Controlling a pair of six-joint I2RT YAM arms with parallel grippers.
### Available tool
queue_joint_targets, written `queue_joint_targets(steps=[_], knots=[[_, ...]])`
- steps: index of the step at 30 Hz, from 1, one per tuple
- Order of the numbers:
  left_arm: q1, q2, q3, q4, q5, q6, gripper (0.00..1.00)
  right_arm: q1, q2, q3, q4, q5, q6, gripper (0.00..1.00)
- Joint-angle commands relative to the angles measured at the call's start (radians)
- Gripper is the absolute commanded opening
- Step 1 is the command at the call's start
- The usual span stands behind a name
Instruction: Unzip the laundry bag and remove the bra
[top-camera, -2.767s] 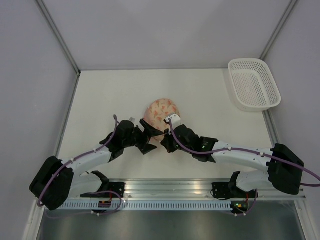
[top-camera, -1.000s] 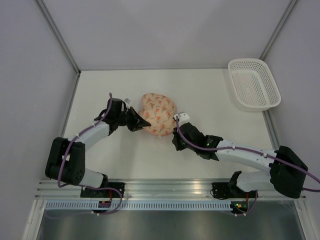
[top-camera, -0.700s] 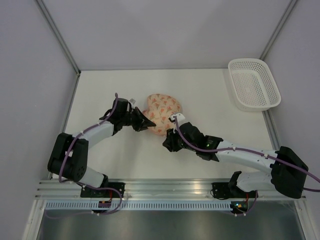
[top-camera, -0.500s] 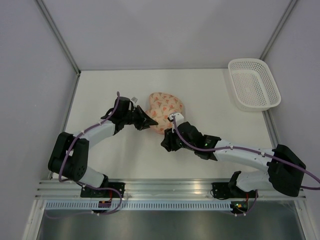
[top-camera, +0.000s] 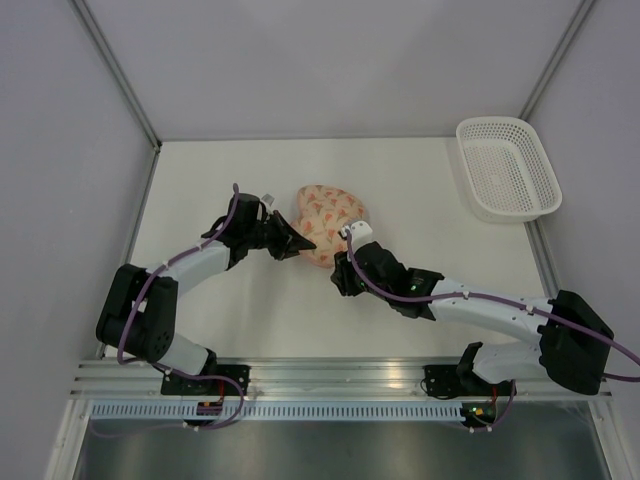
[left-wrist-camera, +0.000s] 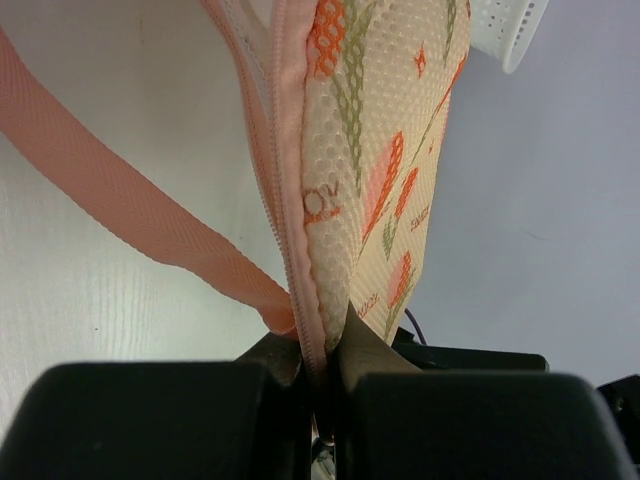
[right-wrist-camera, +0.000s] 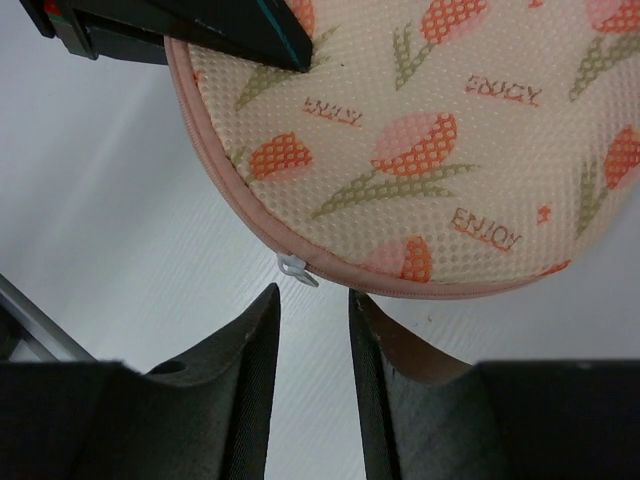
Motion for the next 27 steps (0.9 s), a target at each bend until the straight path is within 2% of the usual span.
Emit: queue_joint_targets(steps=[1,2,6,7,16,17,18,21,27], knots=[[-0.007,-0.021,0.017,0.058,0.01,-0.047,0.02,0.002,-0.005,0.031,0.019,0.042,-0.027,0.38],[-0.008,-0.025,0.017,0.058,0.008,-0.046,0.02,0.002,0.005,0.033,0.022,0.032,-0.027,0.35],[-0.011,-0.019,0.005,0.058,0.005,-0.049,0.02,0.002,0.027,0.047,0.037,-0.001,-0.026,0.04],[-0.011,-0.018,0.002,0.063,0.008,-0.054,0.02,0.002,0.027,0.047,0.036,-0.008,-0.024,0.0],[-0.011,-0.005,-0.01,0.083,-0.005,-0.063,0.02,0.002,-0.028,0.021,0.013,0.028,-0.014,0.0],[-0.011,-0.004,-0.013,0.094,-0.004,-0.07,0.02,0.002,-0.033,0.018,0.008,0.04,-0.012,0.06],[-0.011,0.001,-0.019,0.106,0.007,-0.08,0.02,0.002,-0.039,0.016,0.0,0.043,-0.009,0.23],[-0.011,0.005,-0.018,0.128,0.004,-0.107,0.02,0.002,-0.053,0.018,-0.023,0.04,-0.008,0.38],[-0.016,0.012,0.028,0.141,-0.007,-0.161,0.02,0.002,-0.068,0.021,-0.027,0.124,-0.004,0.44]])
